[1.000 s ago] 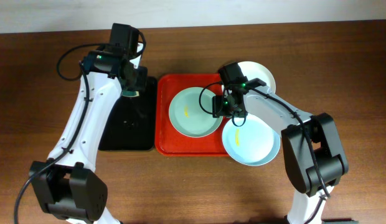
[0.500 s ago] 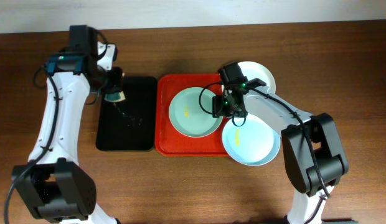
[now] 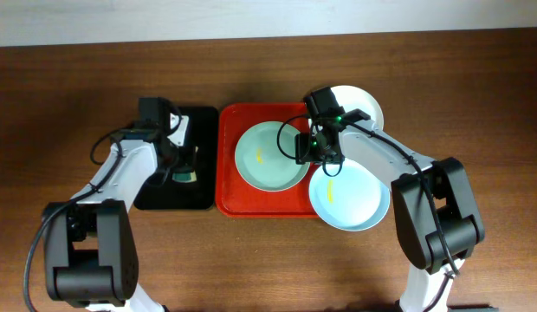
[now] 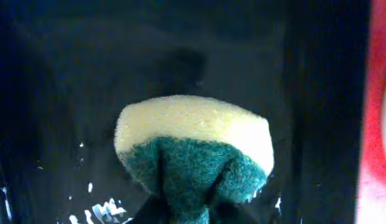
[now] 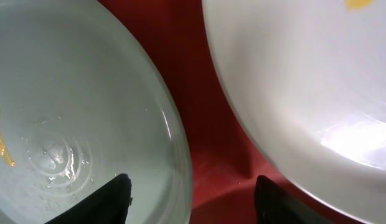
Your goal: Clean dirty plates on tray and stack at the side
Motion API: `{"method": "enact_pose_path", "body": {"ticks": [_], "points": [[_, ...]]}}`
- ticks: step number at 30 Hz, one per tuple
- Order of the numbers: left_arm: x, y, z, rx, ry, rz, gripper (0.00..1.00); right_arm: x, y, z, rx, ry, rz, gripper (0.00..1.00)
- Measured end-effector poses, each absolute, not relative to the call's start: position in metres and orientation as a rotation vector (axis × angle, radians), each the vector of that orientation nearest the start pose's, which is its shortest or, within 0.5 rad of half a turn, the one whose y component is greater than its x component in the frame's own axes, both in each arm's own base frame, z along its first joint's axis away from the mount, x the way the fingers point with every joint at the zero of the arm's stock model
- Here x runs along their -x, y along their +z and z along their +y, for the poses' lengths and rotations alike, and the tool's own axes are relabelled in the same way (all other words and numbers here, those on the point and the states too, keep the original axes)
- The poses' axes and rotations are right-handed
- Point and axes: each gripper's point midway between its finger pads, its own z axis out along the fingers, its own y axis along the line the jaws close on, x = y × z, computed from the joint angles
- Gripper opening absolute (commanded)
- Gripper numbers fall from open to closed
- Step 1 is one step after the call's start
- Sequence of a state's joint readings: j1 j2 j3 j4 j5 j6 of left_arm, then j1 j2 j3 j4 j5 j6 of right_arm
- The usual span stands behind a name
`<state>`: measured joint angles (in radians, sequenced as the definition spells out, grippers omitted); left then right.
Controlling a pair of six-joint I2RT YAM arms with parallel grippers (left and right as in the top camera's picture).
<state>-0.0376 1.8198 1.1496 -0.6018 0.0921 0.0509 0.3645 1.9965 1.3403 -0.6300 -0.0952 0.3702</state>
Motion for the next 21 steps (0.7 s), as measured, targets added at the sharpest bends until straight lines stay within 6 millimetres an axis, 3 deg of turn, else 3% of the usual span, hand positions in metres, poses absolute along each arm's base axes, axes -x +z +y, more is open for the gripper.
{"method": "enact_pose_path", "body": {"ticks": [2, 6, 8, 13, 21], "points": [[-0.386, 0.03, -0.03, -0.147, -0.117, 2.834, 0.61, -0.395, 0.017, 0.168, 0.011, 0.278, 2.897, 0.65], [-0.383, 0.032, -0.028, -0.136, -0.102, 2.856, 0.64, -0.395, 0.017, 0.168, 0.012, 0.278, 2.897, 0.64], [-0.382, 0.039, -0.028, -0.135, -0.101, 2.874, 0.52, -0.395, 0.017, 0.168, 0.011, 0.278, 2.897, 0.65], [-0.394, 0.062, -0.028, -0.114, -0.104, 2.858, 0.38, -0.395, 0.017, 0.168, 0.012, 0.278, 2.897, 0.64], [-0.391, 0.054, -0.035, -0.134, -0.107, 2.886, 0.33, -0.395, 0.017, 0.168, 0.012, 0.278, 2.897, 0.65]]}}
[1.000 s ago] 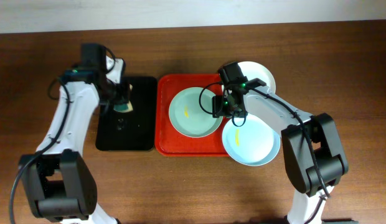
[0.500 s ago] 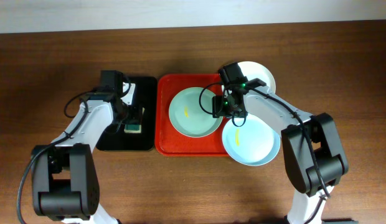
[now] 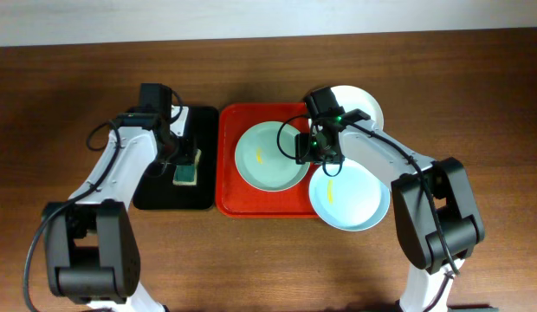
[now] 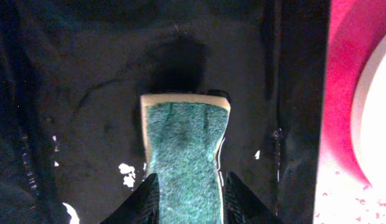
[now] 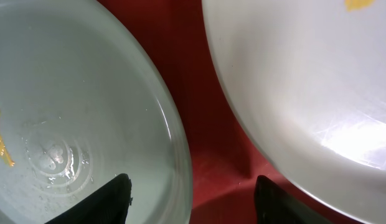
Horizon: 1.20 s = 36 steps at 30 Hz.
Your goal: Clean dirty plates on tray and stack at the side
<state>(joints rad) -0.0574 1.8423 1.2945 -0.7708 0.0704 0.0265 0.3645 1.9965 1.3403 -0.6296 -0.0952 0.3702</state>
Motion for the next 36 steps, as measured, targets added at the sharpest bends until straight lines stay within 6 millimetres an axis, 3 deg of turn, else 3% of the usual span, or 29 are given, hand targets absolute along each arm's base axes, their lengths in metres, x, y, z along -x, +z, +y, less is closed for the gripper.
{"method": "enact_pose_path", "body": {"ticks": [5, 9, 10, 12, 15, 18, 27, 29, 32, 36], "points": [[-0.385, 0.031, -0.035, -0.136, -0.109, 2.954, 0.33, -0.395, 0.017, 0.168, 0.012, 0.278, 2.897, 0.65], [-0.384, 0.024, -0.035, -0.136, -0.109, 2.971, 0.36, -0.395, 0.017, 0.168, 0.011, 0.278, 2.897, 0.65], [-0.383, 0.023, -0.035, -0.136, -0.108, 2.976, 0.27, -0.395, 0.017, 0.168, 0.011, 0.278, 2.898, 0.65], [-0.382, 0.017, -0.035, -0.13, -0.106, 2.991, 0.21, -0.395, 0.017, 0.168, 0.012, 0.278, 2.897, 0.65], [-0.382, 0.014, -0.034, -0.13, -0.098, 2.999, 0.25, -0.395, 0.017, 0.168, 0.011, 0.278, 2.897, 0.65], [-0.383, 0.015, -0.034, -0.128, -0.098, 2.998, 0.34, -0.395, 0.017, 0.168, 0.011, 0.278, 2.898, 0.64], [-0.392, 0.032, -0.034, -0.125, -0.098, 2.993, 0.33, -0.394, 0.017, 0.168, 0.011, 0.278, 2.898, 0.64], [-0.393, 0.033, -0.034, -0.125, -0.099, 2.991, 0.33, -0.394, 0.017, 0.168, 0.012, 0.278, 2.898, 0.65], [-0.393, 0.032, -0.034, -0.125, -0.098, 2.991, 0.42, -0.395, 0.017, 0.168, 0.011, 0.278, 2.898, 0.65], [-0.391, 0.032, -0.034, -0.125, -0.098, 2.996, 0.39, -0.394, 0.017, 0.168, 0.012, 0.277, 2.898, 0.65]]}}
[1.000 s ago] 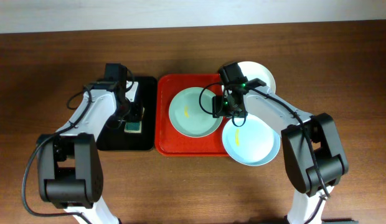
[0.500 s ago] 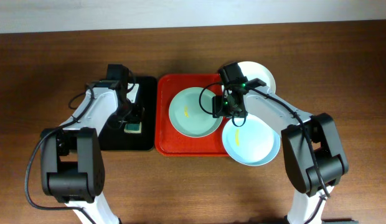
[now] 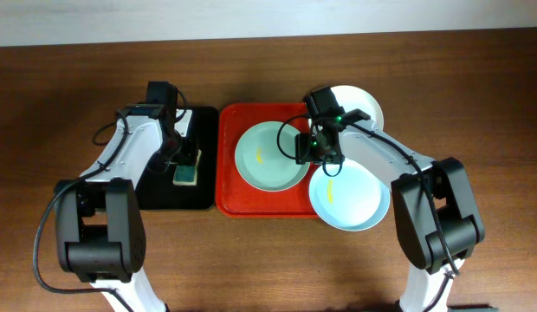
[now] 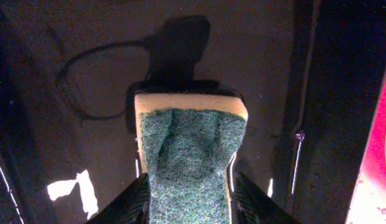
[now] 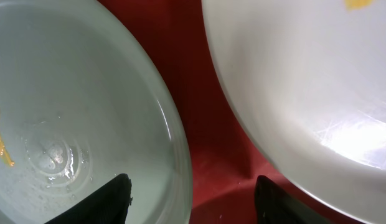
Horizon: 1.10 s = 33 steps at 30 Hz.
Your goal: Clean dirty plates on tray and stack at the side
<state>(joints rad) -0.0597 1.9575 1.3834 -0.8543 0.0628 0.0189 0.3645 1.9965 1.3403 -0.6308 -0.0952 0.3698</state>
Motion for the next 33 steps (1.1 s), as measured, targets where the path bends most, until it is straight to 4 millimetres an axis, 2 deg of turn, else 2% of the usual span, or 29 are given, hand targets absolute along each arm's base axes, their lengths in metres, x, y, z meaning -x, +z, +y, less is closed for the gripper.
{"method": "enact_pose_path", "body": {"ticks": [4, 10, 14, 30, 33], "points": [[-0.391, 0.031, -0.034, -0.124, -0.093, 2.998, 0.34, -0.394, 0.016, 0.168, 0.011, 0.276, 2.902, 0.65], [-0.387, 0.022, -0.032, -0.123, -0.082, 3.005, 0.33, -0.394, 0.016, 0.168, 0.011, 0.276, 2.902, 0.65], [-0.385, 0.02, -0.032, -0.122, -0.083, 3.007, 0.27, -0.394, 0.016, 0.168, 0.012, 0.276, 2.902, 0.65], [-0.384, 0.013, -0.032, -0.123, -0.083, 3.004, 0.26, -0.394, 0.016, 0.168, 0.012, 0.276, 2.902, 0.65], [-0.383, 0.011, -0.032, -0.123, -0.082, 3.002, 0.22, -0.394, 0.016, 0.168, 0.012, 0.276, 2.902, 0.65]]}}
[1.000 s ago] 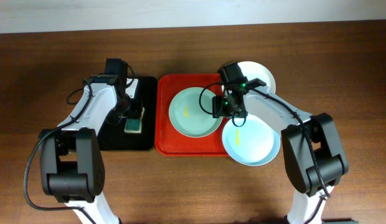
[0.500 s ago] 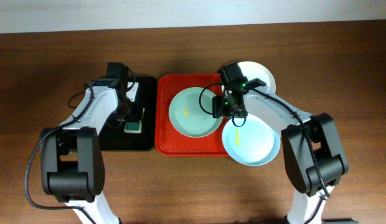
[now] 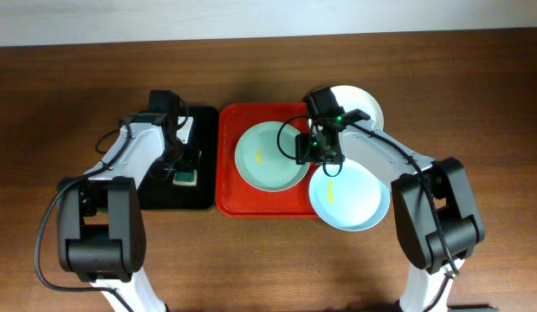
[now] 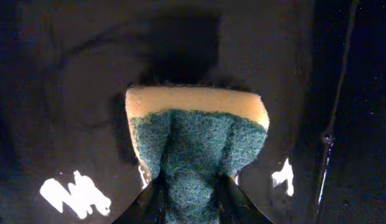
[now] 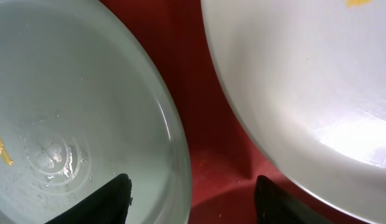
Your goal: Clean dirty plates on tray and stack at the side
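My left gripper [image 4: 190, 200] is shut on a yellow sponge with a green scouring face [image 4: 196, 140], which bulges against the wet black tray [image 4: 68, 74]. From overhead the sponge [image 3: 185, 178] sits low in that black tray [image 3: 156, 195]. On the red tray [image 3: 229, 186] lies a pale green plate [image 3: 270, 160] with a yellow smear. A light blue plate [image 3: 351, 199] with a yellow spot overlaps the tray's right edge. My right gripper [image 5: 190, 199] is open, its fingers [image 5: 103, 199] astride the green plate's rim [image 5: 180, 162].
A white plate [image 3: 364, 104] lies on the wooden table behind the red tray's right corner. Both arms' cables loop above the trays. The black tray's floor shows water glints [image 4: 75, 196].
The left gripper has come down with the sponge, which now looks squashed and bulging on the black tray floor rather than held flat above it. The right gripper and plates are unchanged.
First the sponge was squeezed and bulging low in the black tray. Then it was held flat above the tray floor, and later higher with its shadow beneath. Now it is down and squashed again. The right gripper stayed open over the green plate's rim throughout.
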Motion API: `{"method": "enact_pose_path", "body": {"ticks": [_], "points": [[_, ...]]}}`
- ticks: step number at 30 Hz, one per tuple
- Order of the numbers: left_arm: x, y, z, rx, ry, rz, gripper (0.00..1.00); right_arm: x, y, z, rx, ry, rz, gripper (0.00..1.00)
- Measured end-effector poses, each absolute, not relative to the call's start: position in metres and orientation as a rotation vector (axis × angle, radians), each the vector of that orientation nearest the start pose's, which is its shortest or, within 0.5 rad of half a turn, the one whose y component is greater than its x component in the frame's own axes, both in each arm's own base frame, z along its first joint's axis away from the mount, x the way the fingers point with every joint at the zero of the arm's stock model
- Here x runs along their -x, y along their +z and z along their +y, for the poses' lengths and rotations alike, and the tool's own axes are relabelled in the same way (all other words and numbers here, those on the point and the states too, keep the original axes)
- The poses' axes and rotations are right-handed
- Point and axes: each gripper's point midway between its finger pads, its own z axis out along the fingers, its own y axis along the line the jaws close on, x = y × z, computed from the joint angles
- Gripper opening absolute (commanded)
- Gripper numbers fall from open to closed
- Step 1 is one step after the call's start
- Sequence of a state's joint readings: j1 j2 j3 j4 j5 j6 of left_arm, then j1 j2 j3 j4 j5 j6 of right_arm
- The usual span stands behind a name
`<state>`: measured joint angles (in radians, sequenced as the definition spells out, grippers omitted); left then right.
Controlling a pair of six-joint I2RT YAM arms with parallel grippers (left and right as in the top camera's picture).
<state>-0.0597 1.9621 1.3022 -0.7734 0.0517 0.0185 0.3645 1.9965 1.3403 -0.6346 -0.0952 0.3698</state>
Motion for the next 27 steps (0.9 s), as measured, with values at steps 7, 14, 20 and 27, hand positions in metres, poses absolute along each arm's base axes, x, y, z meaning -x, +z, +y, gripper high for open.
{"method": "enact_pose_path", "body": {"ticks": [7, 14, 20, 27], "points": [[-0.382, 0.009, -0.032, -0.119, -0.082, 3.003, 0.25, -0.394, 0.016, 0.168, 0.012, 0.276, 2.901, 0.64], [-0.381, 0.004, -0.031, -0.124, -0.077, 2.998, 0.0, -0.394, 0.016, 0.168, 0.011, 0.276, 2.901, 0.64], [-0.379, 0.005, -0.03, -0.122, -0.072, 3.006, 0.0, -0.394, 0.017, 0.168, 0.011, 0.276, 2.901, 0.64], [-0.381, 0.026, -0.03, -0.122, -0.071, 3.038, 0.0, -0.394, 0.017, 0.168, 0.011, 0.276, 2.901, 0.64]]}}
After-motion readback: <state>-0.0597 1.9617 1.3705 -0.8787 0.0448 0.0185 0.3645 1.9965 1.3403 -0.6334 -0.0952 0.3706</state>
